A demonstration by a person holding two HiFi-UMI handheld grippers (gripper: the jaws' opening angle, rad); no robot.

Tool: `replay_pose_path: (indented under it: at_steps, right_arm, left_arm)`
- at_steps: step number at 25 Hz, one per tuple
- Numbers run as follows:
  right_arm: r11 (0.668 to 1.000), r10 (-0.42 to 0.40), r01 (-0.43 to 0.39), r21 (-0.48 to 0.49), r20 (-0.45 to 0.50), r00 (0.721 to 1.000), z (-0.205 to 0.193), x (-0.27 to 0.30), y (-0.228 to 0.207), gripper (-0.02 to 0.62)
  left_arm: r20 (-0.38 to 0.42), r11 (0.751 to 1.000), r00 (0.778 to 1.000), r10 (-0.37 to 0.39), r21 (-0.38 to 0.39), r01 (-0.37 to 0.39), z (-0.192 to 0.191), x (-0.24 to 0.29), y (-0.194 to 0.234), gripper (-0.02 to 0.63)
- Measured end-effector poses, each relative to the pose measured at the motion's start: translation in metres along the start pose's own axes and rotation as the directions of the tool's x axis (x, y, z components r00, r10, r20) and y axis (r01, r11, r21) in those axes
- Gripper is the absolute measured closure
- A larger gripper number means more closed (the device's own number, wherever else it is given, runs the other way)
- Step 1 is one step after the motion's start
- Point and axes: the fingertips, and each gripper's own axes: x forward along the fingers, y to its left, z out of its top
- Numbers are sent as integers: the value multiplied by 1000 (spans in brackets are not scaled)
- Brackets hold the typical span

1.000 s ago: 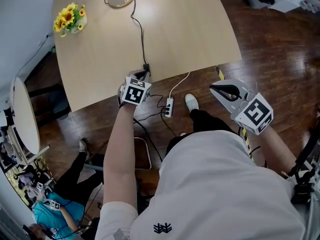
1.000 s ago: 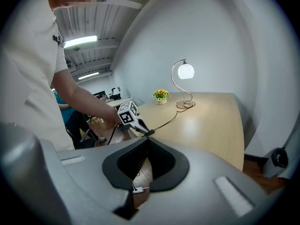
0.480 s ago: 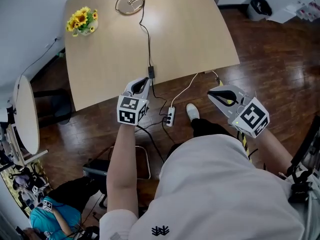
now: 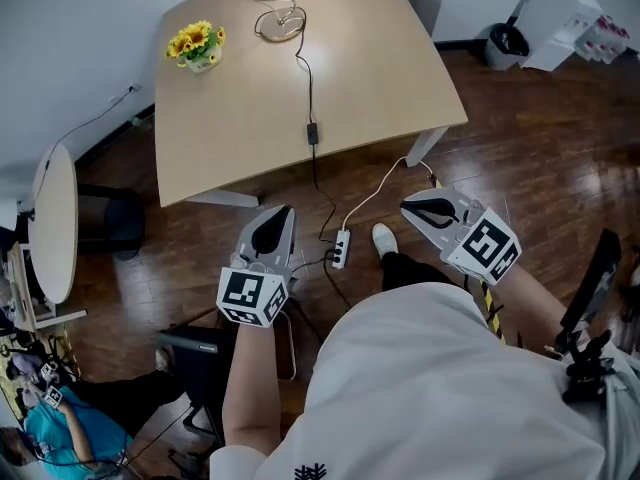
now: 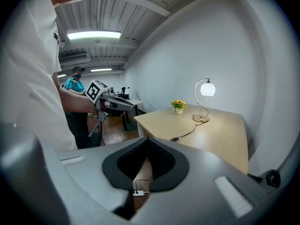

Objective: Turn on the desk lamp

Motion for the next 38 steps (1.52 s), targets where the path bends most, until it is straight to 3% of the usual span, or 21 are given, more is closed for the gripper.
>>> replay_pose_path:
  at_steps: [8,16,21,28,38]
  right_arm:
    - [998,-44,44,-42,20,999,-22,-31,102,592]
    - [993,-113,114,-35,23,993,-43,-81,181,591]
    - [989,-136,138,-44,43,990,-43,-103,208,591]
    - [993,-110,114,-42,78,991,-40,-143,231,591]
    - [998,-70,70,8,56,996,-105,-239,264,591]
  left_arm:
    - [75,1000,997,-2,-19,4,-9,-126,-76,586]
    - [113,999,993,-33,-32,37,-37,-203,-140,586]
    - [106,998,992,-63,4,63,-43,-229,-169,586]
    - [125,999,992,-33,20,31,-26,-247,-218,586]
    - [88,1000,996,-9,23,7,-31,-249,-336,586]
